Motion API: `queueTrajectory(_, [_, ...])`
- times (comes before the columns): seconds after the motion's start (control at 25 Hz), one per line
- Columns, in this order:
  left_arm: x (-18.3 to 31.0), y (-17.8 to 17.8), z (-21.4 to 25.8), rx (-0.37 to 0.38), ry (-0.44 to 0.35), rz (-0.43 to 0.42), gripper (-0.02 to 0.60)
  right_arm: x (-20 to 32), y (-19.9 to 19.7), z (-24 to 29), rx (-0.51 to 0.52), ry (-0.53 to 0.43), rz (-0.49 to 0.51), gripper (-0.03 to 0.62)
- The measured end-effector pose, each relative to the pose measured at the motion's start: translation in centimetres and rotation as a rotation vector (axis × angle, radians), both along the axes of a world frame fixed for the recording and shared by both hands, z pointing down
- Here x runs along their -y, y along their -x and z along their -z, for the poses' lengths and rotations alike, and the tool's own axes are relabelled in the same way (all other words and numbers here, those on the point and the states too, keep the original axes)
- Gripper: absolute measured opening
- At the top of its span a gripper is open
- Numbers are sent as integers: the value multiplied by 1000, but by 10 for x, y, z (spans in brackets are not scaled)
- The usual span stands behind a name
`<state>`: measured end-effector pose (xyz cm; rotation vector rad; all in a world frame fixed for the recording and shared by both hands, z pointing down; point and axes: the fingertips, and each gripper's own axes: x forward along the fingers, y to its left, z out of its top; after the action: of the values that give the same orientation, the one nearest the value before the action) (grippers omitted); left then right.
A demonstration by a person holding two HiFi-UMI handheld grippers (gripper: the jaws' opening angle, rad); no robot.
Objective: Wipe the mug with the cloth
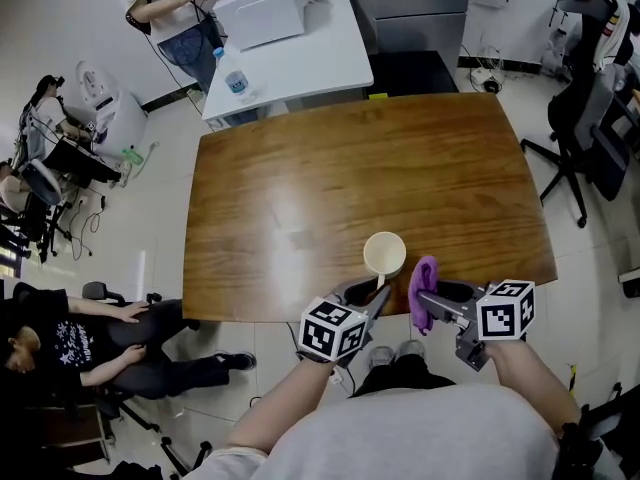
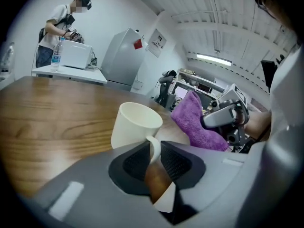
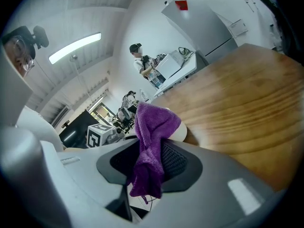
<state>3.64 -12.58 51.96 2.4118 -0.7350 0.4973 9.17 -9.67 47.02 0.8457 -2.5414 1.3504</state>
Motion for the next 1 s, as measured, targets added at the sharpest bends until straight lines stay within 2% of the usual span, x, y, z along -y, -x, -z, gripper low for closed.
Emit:
queueTrajectory(0.44, [0,1,-2,-16,26,-55,60,27,20,-28,115,84,-84,138])
queueTrajectory(0.6, [1,3,-3,-19,33,-76,60,29,21,-45,119,135,-120,138])
queueTrajectory(0.72, [2,3,-3,-22,34,-85,60,32,20,-60,82,170,-133,138])
queueTrajectory(0.88, [2,3,-3,-24,33,-94,60,28,18,-87,-41,228,-116,138])
queueTrajectory(1.0, [3,4,-3,-25,32,-99,60,26,19,-100,-85,253,-108,138])
